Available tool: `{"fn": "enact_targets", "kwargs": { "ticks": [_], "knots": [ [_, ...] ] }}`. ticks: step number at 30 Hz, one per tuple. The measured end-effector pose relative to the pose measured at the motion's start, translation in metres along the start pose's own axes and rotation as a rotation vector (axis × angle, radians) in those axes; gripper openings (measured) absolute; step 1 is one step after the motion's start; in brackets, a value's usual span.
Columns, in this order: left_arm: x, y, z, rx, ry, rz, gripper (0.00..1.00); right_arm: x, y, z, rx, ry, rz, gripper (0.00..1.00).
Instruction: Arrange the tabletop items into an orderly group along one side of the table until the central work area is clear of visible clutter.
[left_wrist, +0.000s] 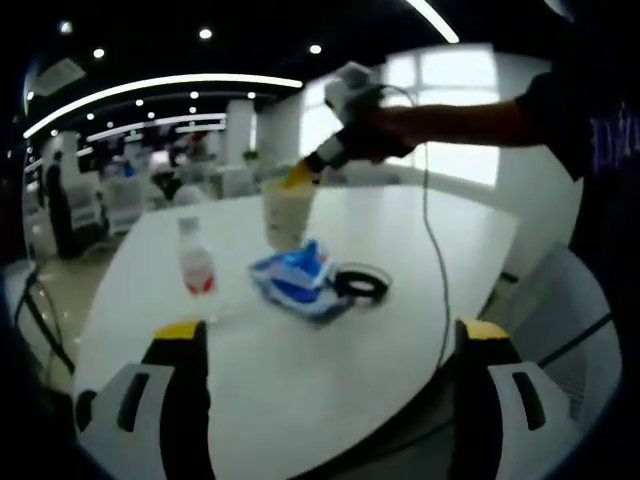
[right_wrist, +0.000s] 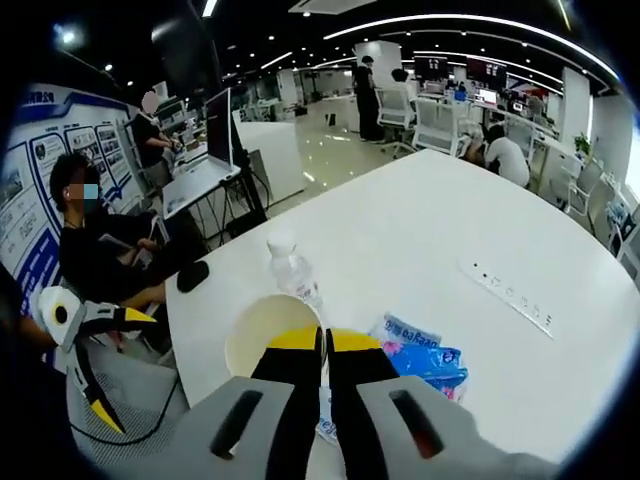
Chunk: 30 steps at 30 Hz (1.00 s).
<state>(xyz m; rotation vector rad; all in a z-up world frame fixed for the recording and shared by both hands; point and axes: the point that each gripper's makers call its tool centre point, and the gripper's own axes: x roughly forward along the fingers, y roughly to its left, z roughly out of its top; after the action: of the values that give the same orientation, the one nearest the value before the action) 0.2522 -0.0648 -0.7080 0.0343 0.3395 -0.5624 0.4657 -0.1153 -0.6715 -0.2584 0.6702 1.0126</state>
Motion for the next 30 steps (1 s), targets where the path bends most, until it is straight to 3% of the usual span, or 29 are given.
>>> {"fn": "enact_targets", "kwargs": {
  "ticks": [17,30],
  "knots": [
    [0.002,0.004,-0.005,-0.004,0.018,0.005,0.99,0.030,-0.013,0.004,-0.003,-0.002,-0.017,0.01],
    [0.005,0.009,-0.010,-0.001,0.020,0.003,0.98,0.057,-0.024,-0.003,0.055,-0.004,-0.034,0.01]
  ]
}}
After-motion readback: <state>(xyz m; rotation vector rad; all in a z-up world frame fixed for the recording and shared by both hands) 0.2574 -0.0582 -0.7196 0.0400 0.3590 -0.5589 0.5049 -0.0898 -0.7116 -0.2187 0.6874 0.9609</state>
